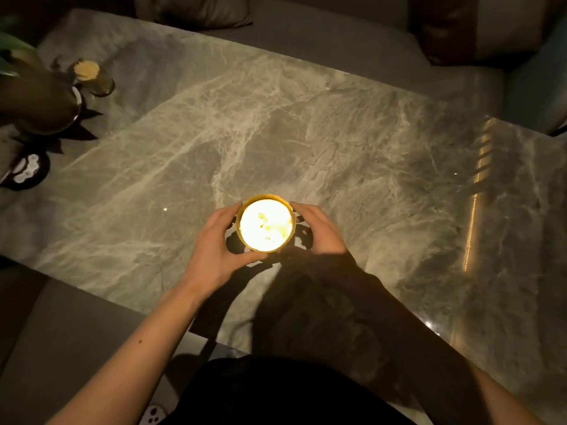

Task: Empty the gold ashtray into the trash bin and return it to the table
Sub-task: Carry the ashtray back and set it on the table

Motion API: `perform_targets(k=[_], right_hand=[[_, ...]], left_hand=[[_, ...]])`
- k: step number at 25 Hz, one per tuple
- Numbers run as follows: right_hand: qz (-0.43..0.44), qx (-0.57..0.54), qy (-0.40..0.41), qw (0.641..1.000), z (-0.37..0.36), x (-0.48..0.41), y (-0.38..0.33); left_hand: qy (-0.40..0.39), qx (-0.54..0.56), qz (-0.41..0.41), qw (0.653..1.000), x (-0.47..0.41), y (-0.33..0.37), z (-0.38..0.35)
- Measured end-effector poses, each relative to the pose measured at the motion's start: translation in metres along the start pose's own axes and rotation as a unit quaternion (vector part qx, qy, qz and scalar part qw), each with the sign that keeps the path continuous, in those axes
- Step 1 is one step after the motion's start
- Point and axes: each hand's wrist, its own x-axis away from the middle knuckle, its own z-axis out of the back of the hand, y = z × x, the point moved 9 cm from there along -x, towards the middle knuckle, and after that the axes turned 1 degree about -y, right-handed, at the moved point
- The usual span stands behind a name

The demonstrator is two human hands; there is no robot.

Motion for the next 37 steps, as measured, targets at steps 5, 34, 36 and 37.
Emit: perform_targets(k=[5, 34, 36, 37], right_hand=[[0.076, 0.029, 0.031, 0.996, -0.051, -0.039, -0.052], [0.061, 0.154, -0.161, 0.973, -0.489, -0.209, -0.221], [0.067, 0.165, -0.168, 0.97, -0.506, -0.214, -0.224], [0.068, 0.169, -0.169, 0.969, -0.513, -0.217, -0.224]], left_hand=[[0.017, -0.001, 0.015, 1.0, -0.015, -0.056, 0.056], [0.134, 0.12, 0.109, 0.978, 0.029, -0.418, 0.376], [0.141, 0.133, 0.121, 0.973, 0.032, -0.433, 0.382], [0.143, 0.138, 0.126, 0.972, 0.032, -0.439, 0.385]])
